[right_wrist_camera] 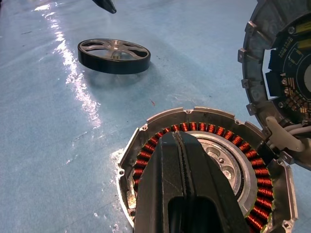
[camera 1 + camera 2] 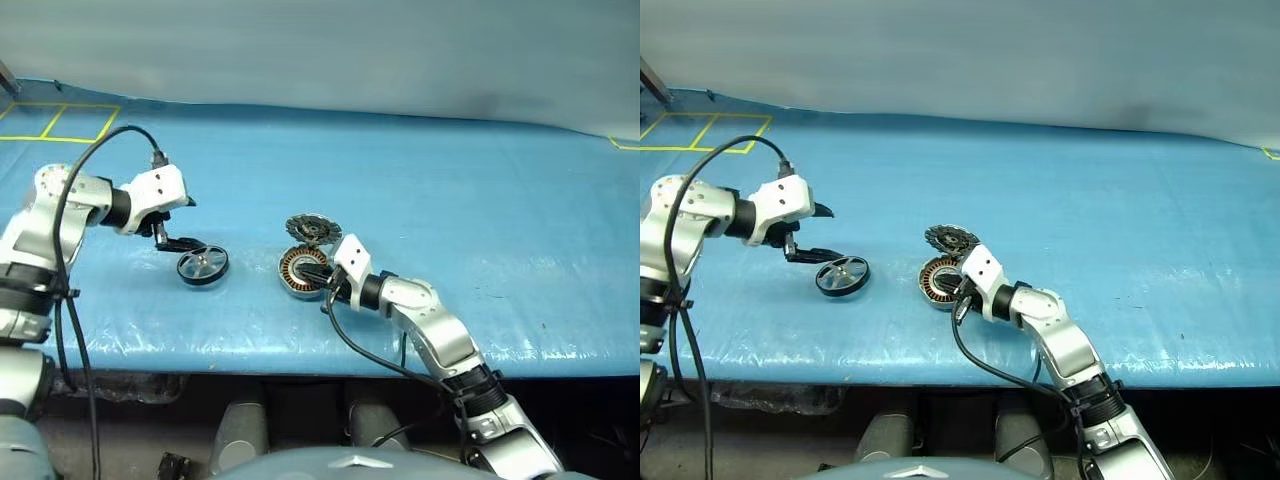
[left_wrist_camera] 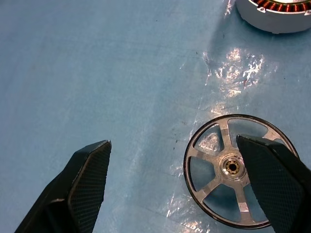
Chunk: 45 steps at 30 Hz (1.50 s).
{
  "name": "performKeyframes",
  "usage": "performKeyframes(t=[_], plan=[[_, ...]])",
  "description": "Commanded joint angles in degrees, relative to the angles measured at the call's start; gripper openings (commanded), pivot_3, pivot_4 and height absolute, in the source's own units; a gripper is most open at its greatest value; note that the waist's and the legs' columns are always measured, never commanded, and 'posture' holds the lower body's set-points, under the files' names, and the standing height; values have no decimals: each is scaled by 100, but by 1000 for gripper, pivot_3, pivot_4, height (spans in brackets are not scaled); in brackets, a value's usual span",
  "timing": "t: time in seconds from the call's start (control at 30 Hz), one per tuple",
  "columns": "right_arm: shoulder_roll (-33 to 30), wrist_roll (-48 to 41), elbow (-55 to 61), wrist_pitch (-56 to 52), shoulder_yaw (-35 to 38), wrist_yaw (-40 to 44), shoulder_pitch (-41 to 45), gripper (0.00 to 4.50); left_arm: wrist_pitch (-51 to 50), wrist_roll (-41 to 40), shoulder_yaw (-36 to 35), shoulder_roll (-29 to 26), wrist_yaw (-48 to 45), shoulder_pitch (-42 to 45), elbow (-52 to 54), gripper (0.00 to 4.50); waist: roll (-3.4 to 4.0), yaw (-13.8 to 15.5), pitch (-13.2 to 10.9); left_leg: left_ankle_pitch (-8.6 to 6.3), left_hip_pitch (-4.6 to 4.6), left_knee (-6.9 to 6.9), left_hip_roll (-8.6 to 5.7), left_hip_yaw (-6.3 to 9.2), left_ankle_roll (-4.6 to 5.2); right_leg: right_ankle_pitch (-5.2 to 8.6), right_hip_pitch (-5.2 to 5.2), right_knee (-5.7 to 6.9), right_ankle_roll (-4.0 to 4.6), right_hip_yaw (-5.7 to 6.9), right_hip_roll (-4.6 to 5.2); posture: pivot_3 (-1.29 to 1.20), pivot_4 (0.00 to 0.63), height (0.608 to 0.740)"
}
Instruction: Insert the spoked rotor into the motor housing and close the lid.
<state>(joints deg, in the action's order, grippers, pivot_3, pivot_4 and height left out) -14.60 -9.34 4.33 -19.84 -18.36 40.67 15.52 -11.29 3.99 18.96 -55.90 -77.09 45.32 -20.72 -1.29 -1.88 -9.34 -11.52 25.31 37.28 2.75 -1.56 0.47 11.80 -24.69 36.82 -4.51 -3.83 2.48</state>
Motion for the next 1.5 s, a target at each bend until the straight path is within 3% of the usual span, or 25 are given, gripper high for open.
performKeyframes(t=[0.03,0.33,0.6,0.77,1.17,1.27,1.33,1.5], plan=[[-92,-16,156,9,-45,165,81,9,344,575,300,-111,-456,621,-250,4500,-2,-2,-1,0,2,-1,0,1,0,1,0,0,1,0,0,0,150,740],[-427,-49,288,-257,-9,359,236,9,842,1291,755,90,-981,948,-405,4500,-4,-17,-3,0,10,3,1,5,1,3,-7,5,0,-1,-1,0,150,740],[-460,-41,402,-364,-9,305,240,9,1049,1552,815,382,-842,857,-751,4500,-5,-11,-3,0,11,9,0,10,2,2,-4,8,-1,-1,-2,0,150,740],[-521,-25,475,-420,1,285,196,0,1073,1610,740,550,-726,891,-921,3321,-5,-11,-3,0,13,13,-1,11,2,-1,-3,9,-4,-1,-2,0,150,740],[-571,15,476,-463,-33,237,219,0,904,1367,679,619,-1230,866,-766,3321,-6,-13,-3,0,17,34,0,17,2,-6,3,15,-13,0,-5,0,150,740],[-577,27,466,-466,-40,230,217,0,886,1379,676,594,-1225,850,-748,2759,-6,-12,-3,0,17,37,0,17,2,-6,3,17,-13,0,-5,0,150,740],[-573,32,458,-465,-39,224,221,0,875,1386,681,584,-1223,834,-728,2120,-6,-12,-3,0,17,39,0,17,2,-6,4,17,-13,0,-5,0,150,740],[-551,49,438,-457,-33,208,231,0,926,1432,739,530,-1269,755,-672,2120,-6,-13,-3,0,17,41,0,18,2,-7,5,18,-13,0,-5,0,150,740]])
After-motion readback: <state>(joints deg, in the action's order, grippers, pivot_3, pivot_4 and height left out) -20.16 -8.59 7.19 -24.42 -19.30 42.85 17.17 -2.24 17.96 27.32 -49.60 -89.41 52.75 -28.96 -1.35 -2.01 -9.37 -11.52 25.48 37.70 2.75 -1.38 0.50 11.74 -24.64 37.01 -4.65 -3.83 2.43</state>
